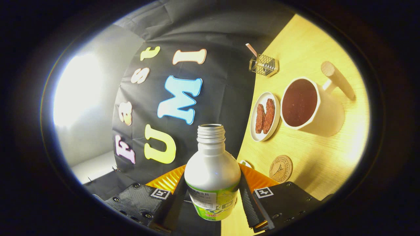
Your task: Take the bottle from table, then pour the juice into the cup, finally place the bottle on the coaster
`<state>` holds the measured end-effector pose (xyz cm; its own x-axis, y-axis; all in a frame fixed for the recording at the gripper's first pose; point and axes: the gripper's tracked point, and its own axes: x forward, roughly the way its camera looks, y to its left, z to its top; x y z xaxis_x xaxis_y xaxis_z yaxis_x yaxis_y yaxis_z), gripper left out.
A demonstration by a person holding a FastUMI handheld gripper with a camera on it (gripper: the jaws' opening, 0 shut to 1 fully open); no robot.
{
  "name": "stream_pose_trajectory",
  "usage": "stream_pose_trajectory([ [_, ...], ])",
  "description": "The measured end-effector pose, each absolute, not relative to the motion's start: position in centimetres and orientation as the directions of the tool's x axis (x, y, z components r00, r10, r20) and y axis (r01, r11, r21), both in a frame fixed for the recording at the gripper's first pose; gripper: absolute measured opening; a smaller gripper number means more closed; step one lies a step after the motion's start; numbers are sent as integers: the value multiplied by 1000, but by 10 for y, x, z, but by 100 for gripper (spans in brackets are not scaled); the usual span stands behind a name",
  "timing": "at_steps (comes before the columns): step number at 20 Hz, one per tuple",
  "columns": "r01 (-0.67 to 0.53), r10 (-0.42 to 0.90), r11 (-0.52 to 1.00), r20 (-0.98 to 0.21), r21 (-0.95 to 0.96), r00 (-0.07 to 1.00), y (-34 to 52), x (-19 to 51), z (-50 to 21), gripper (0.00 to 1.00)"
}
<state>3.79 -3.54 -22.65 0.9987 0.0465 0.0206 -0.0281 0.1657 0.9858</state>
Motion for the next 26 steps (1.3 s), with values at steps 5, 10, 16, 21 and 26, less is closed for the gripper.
stream_pose_trajectory([
  [5,-35,41,76,31,996,999,-36,42,-226,77],
  [10,-53,26,-41,54,998,998,-41,40,-224,77],
  [16,-57,16,-121,59,991,998,-48,39,-223,77],
  [21,-81,4,-202,84,976,996,-49,37,-221,77],
  [26,-79,4,-213,82,974,997,-47,37,-220,78],
])
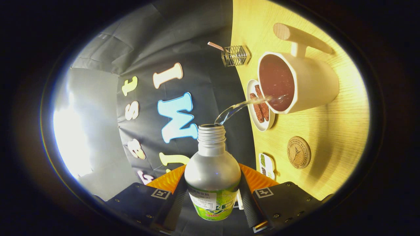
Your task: Take the bottle from table, then pour the juice into the cup, finally place the bottle on the coaster
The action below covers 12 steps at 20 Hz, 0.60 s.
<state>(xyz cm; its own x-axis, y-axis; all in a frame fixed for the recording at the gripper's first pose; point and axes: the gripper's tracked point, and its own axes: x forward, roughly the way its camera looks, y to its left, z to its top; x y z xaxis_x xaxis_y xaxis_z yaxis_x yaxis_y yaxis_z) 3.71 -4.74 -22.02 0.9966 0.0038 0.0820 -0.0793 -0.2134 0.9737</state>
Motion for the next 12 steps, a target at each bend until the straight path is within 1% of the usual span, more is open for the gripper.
stream_pose_trajectory([
  [12,-96,3,-261,101,961,995,-48,38,-210,77],
])
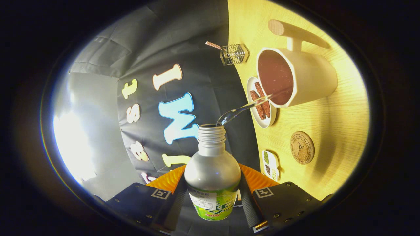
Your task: Take the bottle from table, then pour the juice into the cup, finally place the bottle on the coaster
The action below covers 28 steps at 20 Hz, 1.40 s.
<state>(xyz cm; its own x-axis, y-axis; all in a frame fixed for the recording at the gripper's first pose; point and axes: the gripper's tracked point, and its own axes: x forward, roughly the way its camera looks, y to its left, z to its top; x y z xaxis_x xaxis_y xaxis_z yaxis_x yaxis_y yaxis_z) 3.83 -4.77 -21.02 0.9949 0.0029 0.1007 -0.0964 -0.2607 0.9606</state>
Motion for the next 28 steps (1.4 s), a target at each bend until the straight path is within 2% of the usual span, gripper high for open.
stream_pose_trajectory([
  [28,-115,-28,-370,113,922,993,-52,41,-210,77],
])
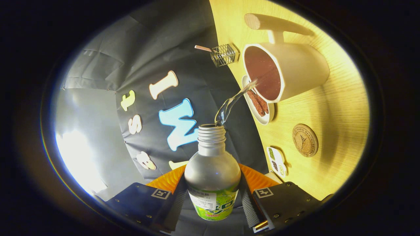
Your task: Take the bottle from table, then pour the juice into the cup, finally place the bottle on the coaster
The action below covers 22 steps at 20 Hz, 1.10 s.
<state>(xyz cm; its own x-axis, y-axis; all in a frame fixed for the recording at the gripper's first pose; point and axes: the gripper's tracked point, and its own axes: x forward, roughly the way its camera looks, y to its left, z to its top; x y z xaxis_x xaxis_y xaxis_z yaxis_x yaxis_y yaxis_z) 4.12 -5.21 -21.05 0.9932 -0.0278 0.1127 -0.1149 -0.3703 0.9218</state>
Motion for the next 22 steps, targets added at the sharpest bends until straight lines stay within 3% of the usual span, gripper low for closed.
stream_pose_trajectory([
  [22,-127,-110,-525,81,841,991,-72,38,-205,77],
])
